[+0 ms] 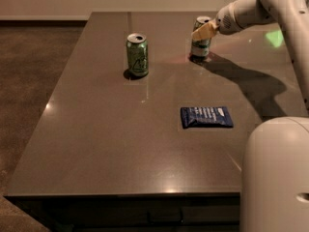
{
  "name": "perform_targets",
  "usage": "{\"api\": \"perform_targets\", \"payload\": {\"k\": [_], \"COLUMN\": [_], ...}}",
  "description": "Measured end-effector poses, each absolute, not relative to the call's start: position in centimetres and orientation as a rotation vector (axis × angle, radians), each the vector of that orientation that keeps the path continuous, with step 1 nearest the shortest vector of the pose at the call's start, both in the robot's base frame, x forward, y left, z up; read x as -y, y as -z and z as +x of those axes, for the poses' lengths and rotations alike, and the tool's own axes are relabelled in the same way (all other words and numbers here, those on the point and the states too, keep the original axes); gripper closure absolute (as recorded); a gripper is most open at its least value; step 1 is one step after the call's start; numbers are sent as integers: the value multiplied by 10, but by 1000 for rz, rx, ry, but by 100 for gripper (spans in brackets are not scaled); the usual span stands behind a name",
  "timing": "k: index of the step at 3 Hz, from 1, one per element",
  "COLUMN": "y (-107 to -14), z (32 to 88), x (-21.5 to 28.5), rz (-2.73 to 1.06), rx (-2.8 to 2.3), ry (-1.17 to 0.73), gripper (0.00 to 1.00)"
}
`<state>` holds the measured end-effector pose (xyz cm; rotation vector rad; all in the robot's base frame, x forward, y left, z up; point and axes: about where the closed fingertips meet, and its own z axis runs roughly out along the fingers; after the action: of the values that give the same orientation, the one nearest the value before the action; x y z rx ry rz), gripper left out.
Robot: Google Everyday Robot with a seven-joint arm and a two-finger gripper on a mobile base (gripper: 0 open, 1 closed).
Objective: Move 7up can near green can
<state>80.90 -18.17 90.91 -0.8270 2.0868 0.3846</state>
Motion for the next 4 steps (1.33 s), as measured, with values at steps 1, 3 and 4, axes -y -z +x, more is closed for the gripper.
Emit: {"api": "perform_targets", "payload": {"k": [1, 3, 4], "y": [-917, -916, -916], "z": [782, 724, 701], "x": [165, 117, 95], "rz": [-946, -1178, -1252], "rx": [-2042, -1934, -1872], "ry": [-447, -577, -648], "gripper": [100, 100, 100]}}
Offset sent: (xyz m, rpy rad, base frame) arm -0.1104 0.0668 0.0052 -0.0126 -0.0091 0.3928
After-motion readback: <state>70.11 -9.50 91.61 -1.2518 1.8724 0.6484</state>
